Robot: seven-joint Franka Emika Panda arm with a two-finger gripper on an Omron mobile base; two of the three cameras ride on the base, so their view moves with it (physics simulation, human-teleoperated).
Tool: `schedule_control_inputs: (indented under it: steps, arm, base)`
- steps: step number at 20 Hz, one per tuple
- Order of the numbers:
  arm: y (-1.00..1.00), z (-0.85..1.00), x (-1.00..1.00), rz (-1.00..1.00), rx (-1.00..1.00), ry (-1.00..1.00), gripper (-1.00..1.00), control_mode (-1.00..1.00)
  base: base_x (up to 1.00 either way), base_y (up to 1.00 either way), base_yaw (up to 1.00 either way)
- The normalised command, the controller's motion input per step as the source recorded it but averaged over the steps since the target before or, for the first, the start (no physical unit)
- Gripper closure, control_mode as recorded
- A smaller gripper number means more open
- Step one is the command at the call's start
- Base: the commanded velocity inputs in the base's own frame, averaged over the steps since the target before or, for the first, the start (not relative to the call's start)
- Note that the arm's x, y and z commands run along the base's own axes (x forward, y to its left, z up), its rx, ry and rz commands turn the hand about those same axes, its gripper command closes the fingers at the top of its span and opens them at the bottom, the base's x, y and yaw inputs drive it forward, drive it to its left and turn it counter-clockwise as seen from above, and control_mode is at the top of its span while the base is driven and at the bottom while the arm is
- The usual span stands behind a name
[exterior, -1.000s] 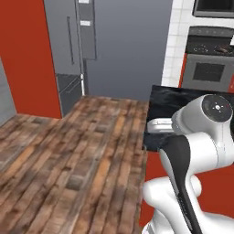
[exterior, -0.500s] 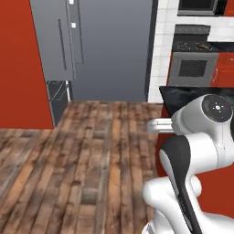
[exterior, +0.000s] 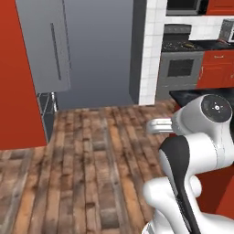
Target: Place the cold items (broccoli and pear) from the fridge in one tupperware on the dining counter. Place the warm items (hot dog and kebab skewer) in the stove area in another tupperware.
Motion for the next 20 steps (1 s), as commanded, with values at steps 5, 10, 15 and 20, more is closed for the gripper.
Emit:
schedule_control_inputs:
  steps: [5,10,15,20]
  arm:
    - [0.0,0.0,0.0,0.0,0.0,0.0,-1.0,1.0]
    - [0.0,0.0,0.0,0.0,0.0,0.0,-1.0,1.0]
    - [0.0,0.0,0.0,0.0,0.0,0.0,-1.0,1.0]
    - [0.0,0.0,0.0,0.0,0.0,0.0,-1.0,1.0]
  base:
    - [0.99,0.4,-0.43]
    - [1.0,0.32,-0.39]
    - [1.0,0.22,-0.04]
    - [1.0,0.02,0.3]
